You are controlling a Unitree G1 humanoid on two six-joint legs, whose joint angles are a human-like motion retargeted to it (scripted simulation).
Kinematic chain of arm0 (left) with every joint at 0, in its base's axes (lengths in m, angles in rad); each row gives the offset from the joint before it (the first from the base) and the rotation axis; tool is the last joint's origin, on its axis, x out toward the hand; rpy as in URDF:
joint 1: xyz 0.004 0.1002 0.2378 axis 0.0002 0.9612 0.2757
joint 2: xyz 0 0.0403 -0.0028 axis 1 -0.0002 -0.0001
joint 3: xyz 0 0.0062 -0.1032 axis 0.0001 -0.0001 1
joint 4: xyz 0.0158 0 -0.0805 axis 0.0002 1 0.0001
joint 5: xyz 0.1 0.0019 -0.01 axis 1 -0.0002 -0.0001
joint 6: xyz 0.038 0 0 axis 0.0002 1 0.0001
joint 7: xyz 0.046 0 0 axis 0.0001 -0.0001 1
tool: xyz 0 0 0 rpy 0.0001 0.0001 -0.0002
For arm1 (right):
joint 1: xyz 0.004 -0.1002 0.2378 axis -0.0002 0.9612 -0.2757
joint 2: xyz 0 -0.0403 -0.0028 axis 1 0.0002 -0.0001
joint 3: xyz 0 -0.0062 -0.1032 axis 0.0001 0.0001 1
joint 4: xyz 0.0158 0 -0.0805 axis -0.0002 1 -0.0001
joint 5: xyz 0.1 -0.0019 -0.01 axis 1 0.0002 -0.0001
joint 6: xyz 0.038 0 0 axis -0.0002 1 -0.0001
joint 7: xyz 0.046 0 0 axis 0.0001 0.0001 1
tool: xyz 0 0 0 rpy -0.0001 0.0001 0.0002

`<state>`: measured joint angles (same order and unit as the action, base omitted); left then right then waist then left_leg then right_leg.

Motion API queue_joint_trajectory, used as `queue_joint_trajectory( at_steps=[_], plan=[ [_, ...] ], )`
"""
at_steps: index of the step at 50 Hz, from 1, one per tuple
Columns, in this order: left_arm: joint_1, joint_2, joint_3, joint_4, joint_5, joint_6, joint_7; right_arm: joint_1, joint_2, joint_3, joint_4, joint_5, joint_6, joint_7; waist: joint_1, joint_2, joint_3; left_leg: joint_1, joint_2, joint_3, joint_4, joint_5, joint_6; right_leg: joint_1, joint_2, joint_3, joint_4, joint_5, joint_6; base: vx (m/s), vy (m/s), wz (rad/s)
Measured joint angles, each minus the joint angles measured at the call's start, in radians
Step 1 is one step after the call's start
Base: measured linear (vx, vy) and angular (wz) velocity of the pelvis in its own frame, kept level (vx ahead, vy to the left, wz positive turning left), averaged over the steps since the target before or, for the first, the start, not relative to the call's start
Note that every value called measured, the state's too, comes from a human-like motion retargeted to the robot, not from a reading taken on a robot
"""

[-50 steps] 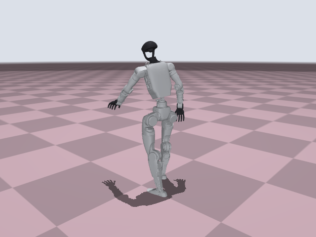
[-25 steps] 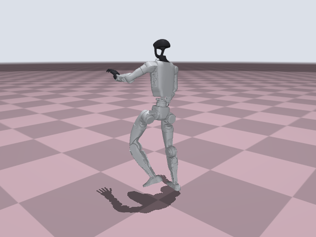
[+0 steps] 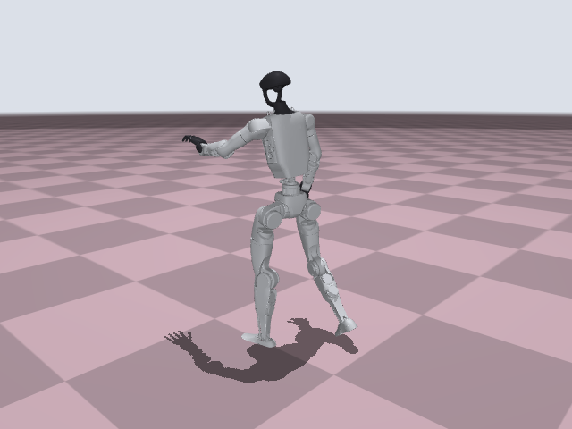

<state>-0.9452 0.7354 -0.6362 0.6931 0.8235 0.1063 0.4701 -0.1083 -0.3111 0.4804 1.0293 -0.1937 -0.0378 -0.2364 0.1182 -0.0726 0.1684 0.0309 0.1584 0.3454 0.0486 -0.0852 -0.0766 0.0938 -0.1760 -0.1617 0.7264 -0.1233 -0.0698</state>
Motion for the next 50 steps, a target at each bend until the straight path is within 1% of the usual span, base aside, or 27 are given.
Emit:
queue_joint_trajectory(
  at_steps=[2, 3, 5, 7, 8, 10, 11, 12, 14, 17, 18, 20, 22, 24, 26, 27, 28, 30, 33, 35, 37, 40, 42, 45, 48, 50],
  plan=[
    [0.028, -0.062, -0.068, 0.178, 0.044, -0.015, -0.055, 0.044, 0.007, -0.001, 0.01, -0.011, -0.023, 0.012, -0.026, -0.004, -0.013, -0.006, 0.008, -0.013, 0.008, -0.016, -0.006, -0.093, -0.02, -0.061, 0.124, -0.058, -0.05, 0.37, 0.18, 0.36],
    [0.041, -0.091, -0.092, 0.26, 0.06, -0.01, -0.079, 0.055, 0.007, 0.003, 0.013, -0.007, -0.025, 0.024, -0.039, -0.001, 0.004, 0.008, 0.014, -0.018, 0.01, -0.029, -0.01, -0.117, -0.023, -0.089, 0.161, -0.089, -0.073, 0.35, 0.17, 0.33],
    [0.074, -0.148, -0.124, 0.409, 0.09, -0.008, -0.099, 0.075, 0.006, 0.003, 0.02, -0.01, -0.037, 0.027, -0.067, -0.001, 0.026, 0.025, 0.02, -0.028, 0.017, -0.051, -0.014, -0.167, -0.025, -0.137, 0.192, -0.128, -0.083, 0.33, 0.15, 0.33],
    [0.112, -0.193, -0.123, 0.512, 0.111, -0.001, -0.091, 0.089, 0.005, -0.01, 0.03, -0.018, -0.048, 0.018, -0.094, -0.001, 0.043, 0.036, 0.023, -0.038, 0.022, -0.069, -0.017, -0.208, -0.009, -0.172, 0.153, -0.14, -0.084, 0.32, 0.12, 0.3],
    [0.131, -0.211, -0.114, 0.548, 0.118, 0.002, -0.082, 0.095, 0.006, -0.021, 0.036, -0.021, -0.053, 0.008, -0.104, -0.002, 0.05, 0.041, 0.022, -0.04, 0.025, -0.078, -0.019, -0.228, 0.001, -0.187, 0.119, -0.14, -0.075, 0.32, 0.1, 0.18],
    [0.164, -0.236, -0.092, 0.592, 0.126, 0.007, -0.059, 0.105, 0.007, -0.044, 0.046, -0.022, -0.059, -0.013, -0.117, -0.007, 0.062, 0.049, 0.018, -0.042, 0.028, -0.096, -0.021, -0.263, 0.022, -0.209, 0.023, -0.123, -0.047, 0.33, 0.08, 0.09],
    [0.179, -0.244, -0.086, 0.598, 0.121, 0.007, -0.049, 0.112, 0.006, -0.054, 0.05, -0.02, -0.062, -0.024, -0.121, -0.012, 0.065, 0.053, 0.01, -0.042, 0.031, -0.106, -0.019, -0.276, 0.032, -0.213, -0.043, -0.101, -0.022, 0.33, 0.06, 0.07],
    [0.191, -0.251, -0.081, 0.603, 0.116, 0.007, -0.037, 0.117, 0.006, -0.064, 0.053, -0.017, -0.063, -0.035, -0.125, -0.017, 0.069, 0.057, 0.001, -0.043, 0.033, -0.116, -0.019, -0.287, 0.042, -0.215, -0.113, -0.071, 0.001, 0.34, 0.06, 0.12],
    [0.204, -0.26, -0.077, 0.603, 0.103, 0.007, -0.011, 0.124, 0.006, -0.081, 0.057, -0.011, -0.056, -0.052, -0.132, -0.031, 0.081, 0.065, -0.021, -0.049, 0.037, -0.135, -0.019, -0.299, 0.062, -0.209, -0.277, 0.021, 0.046, 0.36, 0.04, 0.23],
    [0.214, -0.272, -0.088, 0.596, 0.077, 0.005, 0.017, 0.133, 0.005, -0.092, 0.062, -0.016, -0.042, -0.067, -0.145, -0.056, 0.095, 0.084, -0.066, -0.066, 0.047, -0.168, -0.016, -0.297, 0.074, -0.182, -0.525, 0.164, 0.136, 0.41, 0.02, 0.39],
    [0.216, -0.276, -0.091, 0.594, 0.074, 0.004, 0.022, 0.135, 0.006, -0.094, 0.064, -0.022, -0.038, -0.068, -0.149, -0.064, 0.099, 0.093, -0.082, -0.073, 0.051, -0.179, -0.016, -0.293, 0.073, -0.173, -0.595, 0.191, 0.171, 0.45, 0.0, 0.44],
    [0.225, -0.283, -0.095, 0.584, 0.075, -0.001, 0.023, 0.146, 0.004, -0.089, 0.064, -0.033, -0.04, -0.066, -0.155, -0.074, 0.098, 0.112, -0.108, -0.087, 0.062, -0.202, -0.014, -0.286, 0.068, -0.155, -0.692, 0.198, 0.237, 0.48, -0.02, 0.44],
    [0.228, -0.283, -0.093, 0.564, 0.098, -0.003, 0.025, 0.144, 0.013, -0.103, 0.075, -0.05, -0.036, -0.06, -0.156, -0.075, 0.089, 0.12, -0.122, -0.102, 0.076, -0.215, -0.016, -0.287, 0.062, -0.141, -0.729, 0.193, 0.264, 0.51, -0.04, 0.4],
    [0.235, -0.28, -0.083, 0.531, 0.104, -0.008, 0.036, 0.139, 0.007, -0.108, 0.075, -0.05, -0.036, -0.062, -0.155, -0.057, 0.083, 0.138, -0.128, -0.109, 0.097, -0.231, -0.016, -0.269, 0.059, -0.128, -0.736, 0.221, 0.268, 0.53, -0.03, 0.27],
    [0.242, -0.269, -0.074, 0.485, 0.108, -0.012, 0.05, 0.134, 0.002, -0.117, 0.076, -0.05, -0.033, -0.069, -0.149, -0.041, 0.068, 0.142, -0.13, -0.115, 0.137, -0.236, -0.012, -0.246, 0.05, -0.129, -0.736, 0.25, 0.253, 0.54, -0.07, 0.2],
    [0.246, -0.26, -0.068, 0.458, 0.11, -0.016, 0.058, 0.131, 0.001, -0.122, 0.077, -0.051, -0.034, -0.076, -0.14, -0.034, 0.058, 0.14, -0.13, -0.114, 0.165, -0.235, -0.008, -0.241, 0.043, -0.13, -0.717, 0.244, 0.247, 0.55, -0.11, -0.09],
    [0.252, -0.248, -0.058, 0.427, 0.115, -0.022, 0.066, 0.13, 0.0, -0.126, 0.077, -0.057, -0.04, -0.086, -0.124, -0.03, 0.045, 0.136, -0.13, -0.105, 0.202, -0.229, -0.002, -0.254, 0.032, -0.128, -0.662, 0.209, 0.248, 0.54, -0.12, -0.09],
    [0.248, -0.215, -0.053, 0.345, 0.099, -0.02, 0.08, 0.109, -0.007, -0.128, 0.08, -0.039, -0.025, -0.099, -0.12, -0.01, 0.035, 0.105, -0.118, -0.124, 0.308, -0.19, 0.007, -0.202, 0.027, -0.129, -0.686, 0.18, 0.214, 0.52, -0.11, 0.16],
    [0.23, -0.137, -0.054, 0.176, 0.054, -0.028, 0.094, 0.077, -0.021, -0.115, 0.072, -0.004, -0.01, -0.116, -0.086, 0.002, 0.023, 0.012, -0.104, -0.143, 0.552, -0.092, 0.029, -0.16, 0.011, -0.116, -0.649, 0.117, 0.198, 0.47, -0.13, -0.06],
    [0.202, -0.074, -0.054, 0.044, 0.012, -0.026, 0.105, 0.051, -0.033, -0.099, 0.058, 0.031, 0.001, -0.122, -0.059, 0.005, 0.013, -0.08, -0.1, -0.155, 0.735, -0.058, 0.037, -0.137, 0.0, -0.106, -0.639, 0.09, 0.191, 0.42, -0.11, -0.21],
    [0.161, -0.018, -0.031, -0.084, -0.038, -0.027, 0.113, 0.012, -0.045, -0.081, 0.047, 0.064, 0.013, -0.123, -0.032, 0.003, 0.007, -0.172, -0.091, -0.145, 0.899, -0.086, 0.047, -0.114, -0.009, -0.096, -0.645, 0.072, 0.187, 0.38, -0.08, -0.26],
    [0.092, 0.057, 0.025, -0.237, -0.035, 0.006, 0.116, -0.068, -0.06, -0.051, 0.048, 0.078, 0.033, -0.121, 0.006, 0.0, 0.007, -0.281, -0.064, -0.101, 1.074, -0.152, 0.069, -0.082, -0.02, -0.077, -0.659, 0.05, 0.183, 0.36, -0.05, -0.34],
    [0.061, 0.087, 0.065, -0.302, -0.026, 0.022, 0.119, -0.112, -0.064, -0.027, 0.05, 0.071, 0.042, -0.117, 0.028, -0.005, 0.004, -0.329, -0.055, -0.073, 1.119, -0.175, 0.077, -0.06, -0.029, -0.062, -0.664, 0.038, 0.179, 0.34, -0.02, -0.42],
    [0.019, 0.129, 0.12, -0.374, -0.012, 0.051, 0.122, -0.186, -0.065, 0.0, 0.044, 0.061, 0.047, -0.106, 0.052, -0.009, 0.001, -0.39, -0.056, -0.058, 1.106, -0.188, 0.069, -0.038, -0.034, -0.038, -0.661, 0.02, 0.18, 0.34, 0.01, -0.46],
    [-0.02, 0.159, 0.163, -0.415, -0.003, 0.082, 0.129, -0.247, -0.063, 0.011, 0.016, 0.069, 0.047, -0.093, 0.063, -0.01, 0.0, -0.426, -0.053, -0.049, 0.993, -0.18, 0.063, -0.026, -0.036, -0.02, -0.651, -0.001, 0.191, 0.34, 0.05, -0.4],
    [-0.051, 0.175, 0.186, -0.424, 0.006, 0.086, 0.133, -0.283, -0.061, 0.009, -0.01, 0.062, 0.035, -0.081, 0.086, -0.019, -0.003, -0.431, -0.035, -0.01, 0.874, -0.17, 0.069, -0.066, -0.047, 0.005, -0.577, -0.046, 0.204, 0.34, 0.08, -0.51]
  ],
)
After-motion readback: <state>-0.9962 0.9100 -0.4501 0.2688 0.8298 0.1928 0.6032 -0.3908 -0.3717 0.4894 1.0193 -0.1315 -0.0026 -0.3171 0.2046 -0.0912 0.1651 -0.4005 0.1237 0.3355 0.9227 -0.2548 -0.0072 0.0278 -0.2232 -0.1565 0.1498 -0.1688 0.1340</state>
